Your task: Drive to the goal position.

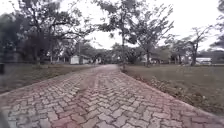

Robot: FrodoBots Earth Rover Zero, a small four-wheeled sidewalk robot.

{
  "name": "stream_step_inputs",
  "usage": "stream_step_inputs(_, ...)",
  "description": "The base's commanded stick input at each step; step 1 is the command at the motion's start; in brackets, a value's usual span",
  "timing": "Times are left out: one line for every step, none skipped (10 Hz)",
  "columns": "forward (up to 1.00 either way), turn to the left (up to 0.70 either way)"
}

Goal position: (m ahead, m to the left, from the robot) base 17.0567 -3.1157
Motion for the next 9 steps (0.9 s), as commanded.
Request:
stream_step_inputs(0.7, 0.02)
stream_step_inputs(0.7, 0.03)
stream_step_inputs(0.7, 0.03)
stream_step_inputs(0.7, 0.02)
stream_step_inputs(0.7, 0.02)
stream_step_inputs(0.7, 0.02)
stream_step_inputs(0.7, 0.03)
stream_step_inputs(0.7, 0.03)
stream_step_inputs(0.7, 0.02)
